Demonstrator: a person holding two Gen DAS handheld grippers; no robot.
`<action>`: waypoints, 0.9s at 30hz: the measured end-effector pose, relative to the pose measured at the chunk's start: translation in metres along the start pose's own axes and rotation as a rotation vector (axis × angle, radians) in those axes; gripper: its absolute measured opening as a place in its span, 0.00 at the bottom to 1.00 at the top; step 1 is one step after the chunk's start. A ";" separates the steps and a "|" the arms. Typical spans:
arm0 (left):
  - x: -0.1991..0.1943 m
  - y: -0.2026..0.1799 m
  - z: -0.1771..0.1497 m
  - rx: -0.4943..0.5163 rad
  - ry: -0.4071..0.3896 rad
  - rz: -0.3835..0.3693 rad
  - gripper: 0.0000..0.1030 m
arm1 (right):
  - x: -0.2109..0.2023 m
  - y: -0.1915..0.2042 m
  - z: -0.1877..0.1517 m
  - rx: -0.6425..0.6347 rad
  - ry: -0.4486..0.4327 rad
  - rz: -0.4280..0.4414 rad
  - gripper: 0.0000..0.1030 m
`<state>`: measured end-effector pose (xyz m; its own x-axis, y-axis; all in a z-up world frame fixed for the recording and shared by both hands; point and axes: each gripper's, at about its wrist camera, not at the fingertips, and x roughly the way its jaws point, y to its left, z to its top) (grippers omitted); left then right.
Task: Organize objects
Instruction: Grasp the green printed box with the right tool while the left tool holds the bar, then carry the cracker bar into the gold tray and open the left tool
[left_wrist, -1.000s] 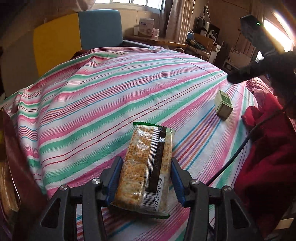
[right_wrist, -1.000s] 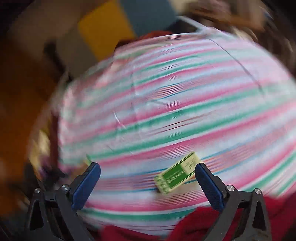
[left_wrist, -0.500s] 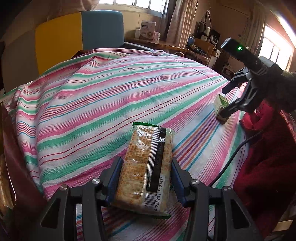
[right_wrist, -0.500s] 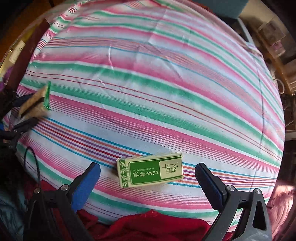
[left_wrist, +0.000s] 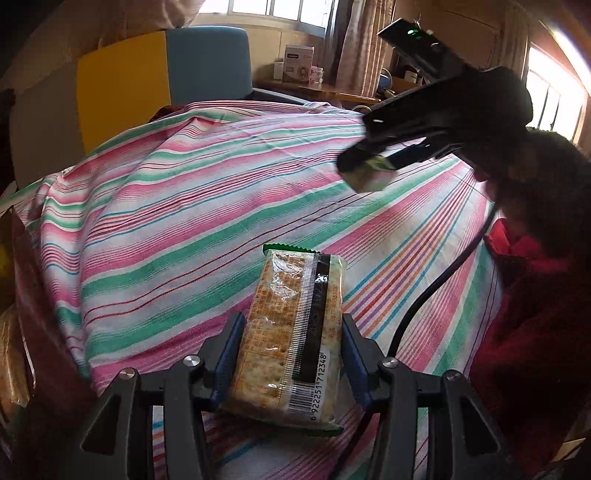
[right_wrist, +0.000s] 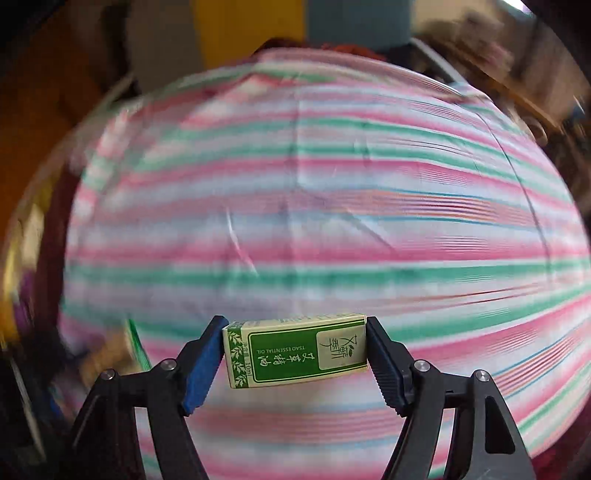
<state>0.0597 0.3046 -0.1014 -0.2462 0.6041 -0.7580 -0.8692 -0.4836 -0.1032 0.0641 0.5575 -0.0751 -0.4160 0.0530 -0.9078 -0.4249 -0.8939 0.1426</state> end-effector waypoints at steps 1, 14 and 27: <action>-0.001 0.000 -0.001 -0.001 -0.001 0.000 0.49 | 0.004 -0.002 0.001 0.034 -0.029 0.013 0.72; -0.006 -0.003 -0.007 0.002 -0.012 0.034 0.49 | 0.030 0.023 -0.004 -0.102 -0.015 -0.178 0.71; -0.025 0.000 -0.007 -0.031 -0.013 0.049 0.49 | 0.040 0.014 -0.002 -0.074 0.002 -0.142 0.71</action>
<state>0.0689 0.2850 -0.0864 -0.2943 0.5873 -0.7540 -0.8422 -0.5323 -0.0859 0.0430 0.5460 -0.1099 -0.3544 0.1799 -0.9176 -0.4191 -0.9078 -0.0161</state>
